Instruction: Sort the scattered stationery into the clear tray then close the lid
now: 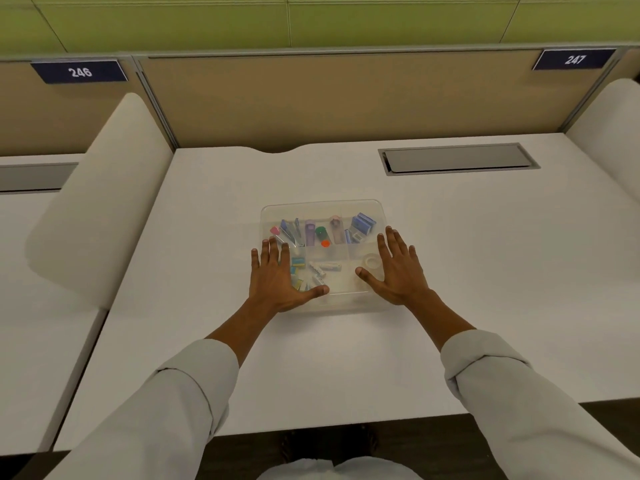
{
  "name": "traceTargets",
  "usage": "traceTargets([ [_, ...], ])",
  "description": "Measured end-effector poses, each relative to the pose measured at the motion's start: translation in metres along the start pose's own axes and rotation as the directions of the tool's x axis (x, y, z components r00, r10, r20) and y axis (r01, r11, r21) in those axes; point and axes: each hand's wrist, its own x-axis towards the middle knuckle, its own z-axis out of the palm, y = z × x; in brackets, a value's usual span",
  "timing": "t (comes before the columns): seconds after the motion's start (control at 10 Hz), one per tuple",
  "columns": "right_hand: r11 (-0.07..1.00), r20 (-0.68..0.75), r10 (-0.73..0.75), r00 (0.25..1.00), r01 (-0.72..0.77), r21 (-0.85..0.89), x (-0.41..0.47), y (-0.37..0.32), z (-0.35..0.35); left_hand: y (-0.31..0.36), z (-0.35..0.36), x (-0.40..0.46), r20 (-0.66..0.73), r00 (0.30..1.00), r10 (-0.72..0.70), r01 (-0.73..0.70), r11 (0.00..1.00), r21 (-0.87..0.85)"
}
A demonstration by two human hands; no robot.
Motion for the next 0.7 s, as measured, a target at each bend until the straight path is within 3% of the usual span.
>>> traceTargets([
  [0.5, 0.988, 0.060, -0.132, 0.989, 0.136, -0.075, 0.011, -0.001, -0.019, 0.003, -0.023, 0.018, -0.027, 0.996, 0.080, -0.081, 0.996, -0.044],
  [0.7, 0.984, 0.029, -0.151, 0.988, 0.153, -0.089, 0.038, -0.006, -0.045, 0.012, -0.056, 0.042, -0.113, 0.991, 0.068, -0.077, 0.995, -0.071],
])
